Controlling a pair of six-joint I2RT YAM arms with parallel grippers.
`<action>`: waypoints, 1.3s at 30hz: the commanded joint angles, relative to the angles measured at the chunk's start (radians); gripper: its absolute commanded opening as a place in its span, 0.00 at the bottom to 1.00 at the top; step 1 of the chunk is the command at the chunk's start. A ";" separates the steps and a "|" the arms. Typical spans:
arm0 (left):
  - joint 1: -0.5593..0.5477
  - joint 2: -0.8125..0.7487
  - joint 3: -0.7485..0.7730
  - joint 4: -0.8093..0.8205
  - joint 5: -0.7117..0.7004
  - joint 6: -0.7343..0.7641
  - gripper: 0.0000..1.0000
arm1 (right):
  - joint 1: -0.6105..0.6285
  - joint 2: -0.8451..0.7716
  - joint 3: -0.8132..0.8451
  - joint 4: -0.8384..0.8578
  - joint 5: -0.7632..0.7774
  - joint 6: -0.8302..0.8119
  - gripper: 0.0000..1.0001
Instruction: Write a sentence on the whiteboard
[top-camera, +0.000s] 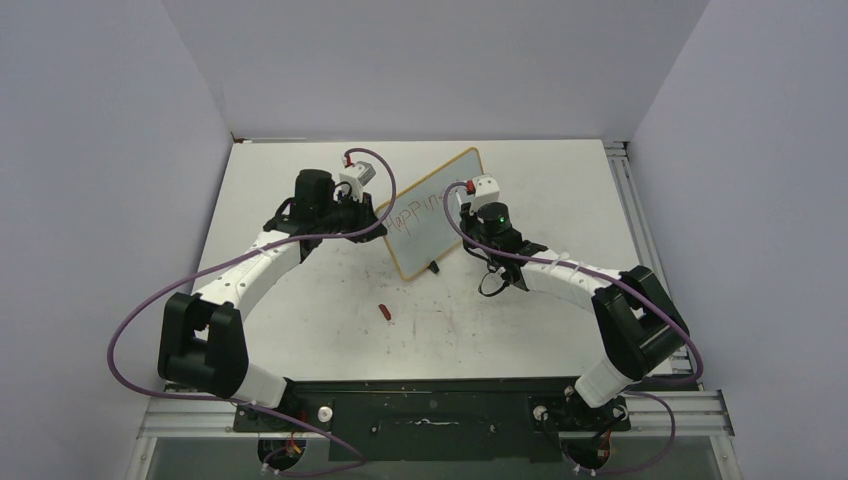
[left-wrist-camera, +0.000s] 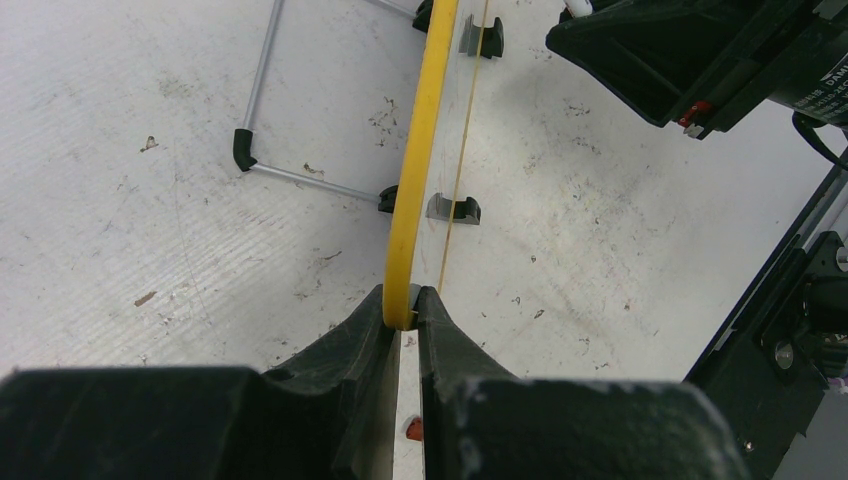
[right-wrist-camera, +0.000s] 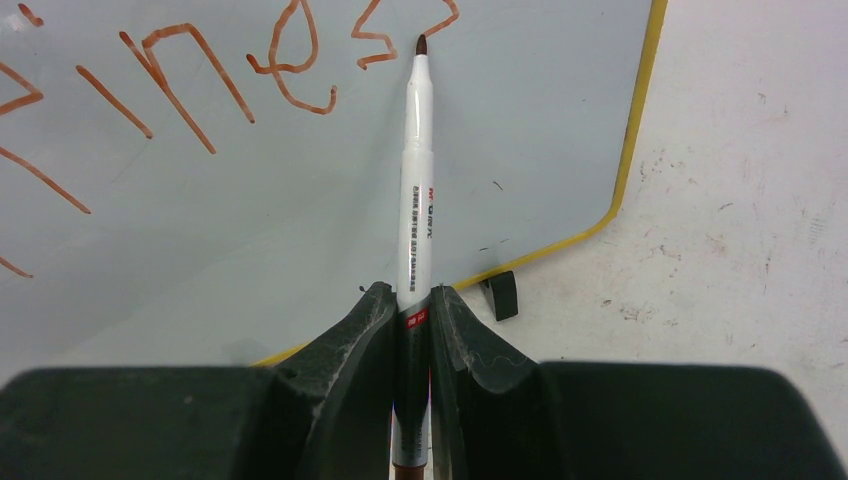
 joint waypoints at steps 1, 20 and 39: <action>-0.001 -0.040 0.028 0.009 -0.007 0.034 0.00 | 0.012 -0.046 0.000 0.004 0.011 0.000 0.05; 0.000 -0.038 0.029 0.007 -0.006 0.034 0.00 | 0.012 -0.179 -0.017 -0.083 0.050 -0.003 0.05; -0.001 -0.049 0.030 0.005 -0.004 0.034 0.00 | 0.189 -0.318 -0.216 -0.036 -0.077 -0.020 0.05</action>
